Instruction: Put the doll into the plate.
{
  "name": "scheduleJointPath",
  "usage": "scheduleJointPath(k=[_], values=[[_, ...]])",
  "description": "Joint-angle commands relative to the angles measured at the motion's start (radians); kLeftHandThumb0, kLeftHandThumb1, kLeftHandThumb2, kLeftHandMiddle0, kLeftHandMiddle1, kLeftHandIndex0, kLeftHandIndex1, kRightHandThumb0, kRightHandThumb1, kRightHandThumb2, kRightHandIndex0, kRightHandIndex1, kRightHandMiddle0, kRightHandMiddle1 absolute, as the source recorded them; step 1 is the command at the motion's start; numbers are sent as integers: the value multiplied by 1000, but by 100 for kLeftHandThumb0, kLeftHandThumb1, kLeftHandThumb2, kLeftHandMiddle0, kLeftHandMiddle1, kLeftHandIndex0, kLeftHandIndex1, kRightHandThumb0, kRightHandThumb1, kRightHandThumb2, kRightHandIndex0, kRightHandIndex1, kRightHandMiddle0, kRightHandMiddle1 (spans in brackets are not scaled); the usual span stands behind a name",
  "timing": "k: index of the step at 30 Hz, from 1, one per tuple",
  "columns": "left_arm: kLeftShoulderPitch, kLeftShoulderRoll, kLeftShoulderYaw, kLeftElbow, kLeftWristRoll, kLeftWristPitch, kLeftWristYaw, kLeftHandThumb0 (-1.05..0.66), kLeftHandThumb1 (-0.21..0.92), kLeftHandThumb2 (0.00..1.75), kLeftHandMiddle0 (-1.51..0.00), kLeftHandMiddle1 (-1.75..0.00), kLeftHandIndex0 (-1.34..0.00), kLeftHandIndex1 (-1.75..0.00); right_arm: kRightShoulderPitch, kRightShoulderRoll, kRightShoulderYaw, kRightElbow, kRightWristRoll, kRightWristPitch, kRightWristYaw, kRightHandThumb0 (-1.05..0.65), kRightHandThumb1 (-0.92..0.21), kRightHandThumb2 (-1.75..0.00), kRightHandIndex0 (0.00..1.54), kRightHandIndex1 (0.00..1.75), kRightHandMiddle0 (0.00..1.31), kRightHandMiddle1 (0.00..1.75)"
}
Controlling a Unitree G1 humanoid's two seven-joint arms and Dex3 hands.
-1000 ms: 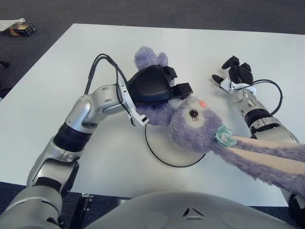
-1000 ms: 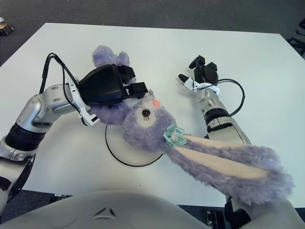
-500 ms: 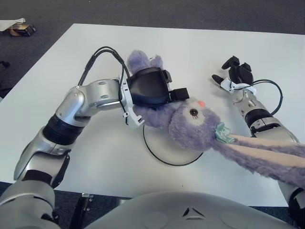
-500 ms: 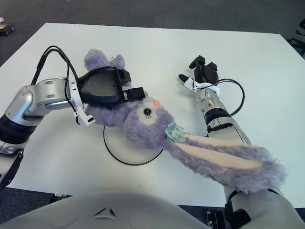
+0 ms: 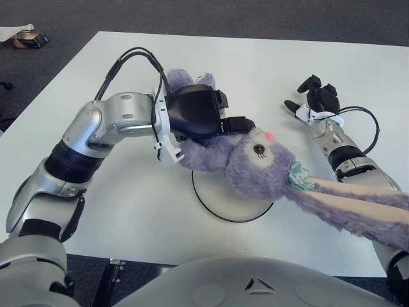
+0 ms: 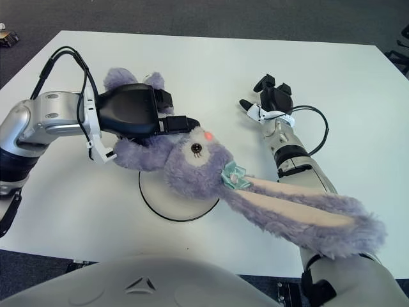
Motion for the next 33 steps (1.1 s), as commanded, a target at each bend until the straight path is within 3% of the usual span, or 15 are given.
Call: scheduleJointPath(k=[1, 3, 7, 9, 11, 13, 16, 21, 28, 33], values=[[-44, 13, -25, 35, -100, -14, -51, -105, 92, 84, -18, -160, 0, -21, 49, 15, 12, 28, -8, 29, 59, -61, -86, -73, 25, 157, 0, 158], [-56, 12, -35, 55, -155, -14, -78, -105, 92, 82, -8, -134, 0, -15, 49, 15, 12, 28, -8, 28, 60, -62, -86, -73, 25, 158, 0, 158], [-76, 13, -57, 86, -254, -12, -135, -105, 92, 78, -2, -103, 0, -5, 49, 14, 14, 28, -9, 29, 60, -62, -86, -73, 25, 158, 0, 158], [-89, 14, -72, 105, -319, -11, -175, -105, 92, 74, -1, -68, 0, -2, 48, 13, 15, 28, -10, 30, 60, -62, -86, -73, 25, 158, 0, 158], [-104, 15, -82, 129, -392, -14, -217, -105, 92, 73, 0, -48, 0, -1, 47, 13, 16, 28, -11, 31, 62, -62, -86, -73, 25, 158, 0, 157], [-116, 13, -88, 155, -451, -31, -248, -105, 92, 74, 0, -29, 0, 0, 47, 13, 17, 28, -11, 32, 64, -62, -87, -73, 25, 159, 0, 158], [-127, 4, -88, 190, -508, -56, -283, -105, 92, 75, 0, -14, 0, 0, 46, 12, 19, 27, -11, 33, 66, -61, -87, -73, 25, 160, 0, 159], [-146, -26, -91, 263, -613, -86, -337, -105, 92, 71, 0, -2, 0, 0, 46, 11, 22, 26, -11, 33, 71, -61, -87, -73, 25, 161, 0, 159], [-178, -55, -78, 361, -729, -123, -425, -105, 92, 60, 0, 0, 0, 0, 48, 8, 18, 34, -4, 28, 81, -61, -86, -73, 24, 157, 0, 157], [-196, -64, -62, 400, -822, -106, -505, -105, 92, 52, 0, 0, 0, 0, 48, 10, 12, 38, 2, 28, 86, -60, -85, -73, 23, 153, 0, 154]])
